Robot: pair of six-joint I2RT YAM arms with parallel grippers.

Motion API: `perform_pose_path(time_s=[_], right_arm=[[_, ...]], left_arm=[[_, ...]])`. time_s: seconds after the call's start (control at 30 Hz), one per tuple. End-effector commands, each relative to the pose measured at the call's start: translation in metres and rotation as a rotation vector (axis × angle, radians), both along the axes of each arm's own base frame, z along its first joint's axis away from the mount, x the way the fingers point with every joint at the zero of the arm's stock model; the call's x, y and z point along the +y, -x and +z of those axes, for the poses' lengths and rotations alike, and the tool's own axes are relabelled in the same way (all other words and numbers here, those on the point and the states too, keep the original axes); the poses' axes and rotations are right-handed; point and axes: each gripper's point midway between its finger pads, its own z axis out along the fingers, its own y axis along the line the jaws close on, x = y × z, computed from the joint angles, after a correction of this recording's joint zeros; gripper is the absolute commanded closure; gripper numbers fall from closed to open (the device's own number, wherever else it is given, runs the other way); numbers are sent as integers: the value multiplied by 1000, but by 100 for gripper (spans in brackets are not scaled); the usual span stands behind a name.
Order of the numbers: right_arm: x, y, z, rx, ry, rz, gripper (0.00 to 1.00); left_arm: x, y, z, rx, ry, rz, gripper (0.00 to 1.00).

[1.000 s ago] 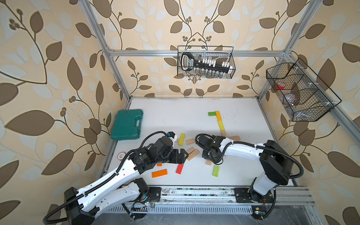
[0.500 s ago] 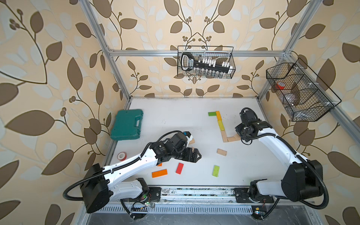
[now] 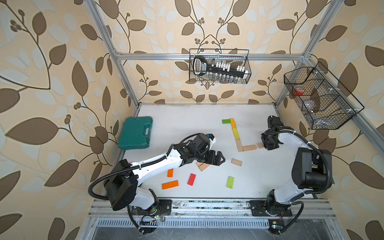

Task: Assemble a giraffe with building blocks
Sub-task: Assemble the building block at the center of the board.

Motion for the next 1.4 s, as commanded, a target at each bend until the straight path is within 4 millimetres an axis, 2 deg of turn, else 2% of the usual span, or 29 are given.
perform_pose_path(time_s=[0.0, 0.43, 0.77, 1.23, 1.37], right_arm=[[-7, -12, -2, -25, -6, -84, 78], [-23, -21, -29, 20, 35, -142, 76], [-14, -21, -44, 29, -23, -156, 73], [-8, -10, -37, 27, -24, -166, 69], [-8, -9, -35, 39, -7, -155, 61]], left_arm=[[-16, -2, 25, -53, 66, -56, 3], [-9, -4, 28, -94, 7, -71, 2], [-6, -4, 26, -98, -2, -64, 2], [0, -4, 28, -109, -21, -57, 1], [1, -3, 29, -111, -19, -56, 1]])
